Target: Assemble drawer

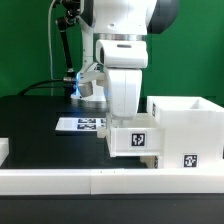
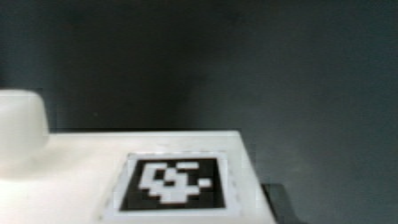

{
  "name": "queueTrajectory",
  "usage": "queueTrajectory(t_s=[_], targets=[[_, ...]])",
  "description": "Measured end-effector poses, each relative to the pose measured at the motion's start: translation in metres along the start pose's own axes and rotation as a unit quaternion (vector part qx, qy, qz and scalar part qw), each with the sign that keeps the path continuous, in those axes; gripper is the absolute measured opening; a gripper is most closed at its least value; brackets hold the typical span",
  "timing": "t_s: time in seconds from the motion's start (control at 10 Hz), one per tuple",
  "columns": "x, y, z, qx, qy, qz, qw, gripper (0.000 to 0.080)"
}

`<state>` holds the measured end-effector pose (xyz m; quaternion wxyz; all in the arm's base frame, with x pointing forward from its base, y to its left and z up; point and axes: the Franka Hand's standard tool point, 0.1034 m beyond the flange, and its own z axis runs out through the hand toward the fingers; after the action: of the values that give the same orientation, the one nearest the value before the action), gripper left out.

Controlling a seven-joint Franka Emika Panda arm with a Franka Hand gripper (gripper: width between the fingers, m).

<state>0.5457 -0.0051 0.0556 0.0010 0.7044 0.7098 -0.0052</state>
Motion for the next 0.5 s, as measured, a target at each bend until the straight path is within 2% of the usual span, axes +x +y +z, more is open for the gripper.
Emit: queueTrajectory(t_s=[0.3,0.5], targets=[[0.016,0.001,-0.001,-0.002,0.003,-0.01,1.0,0.0042],[0.026,0.003,-0.001,-0.008,0.003,-0.011,1.0,0.0042]])
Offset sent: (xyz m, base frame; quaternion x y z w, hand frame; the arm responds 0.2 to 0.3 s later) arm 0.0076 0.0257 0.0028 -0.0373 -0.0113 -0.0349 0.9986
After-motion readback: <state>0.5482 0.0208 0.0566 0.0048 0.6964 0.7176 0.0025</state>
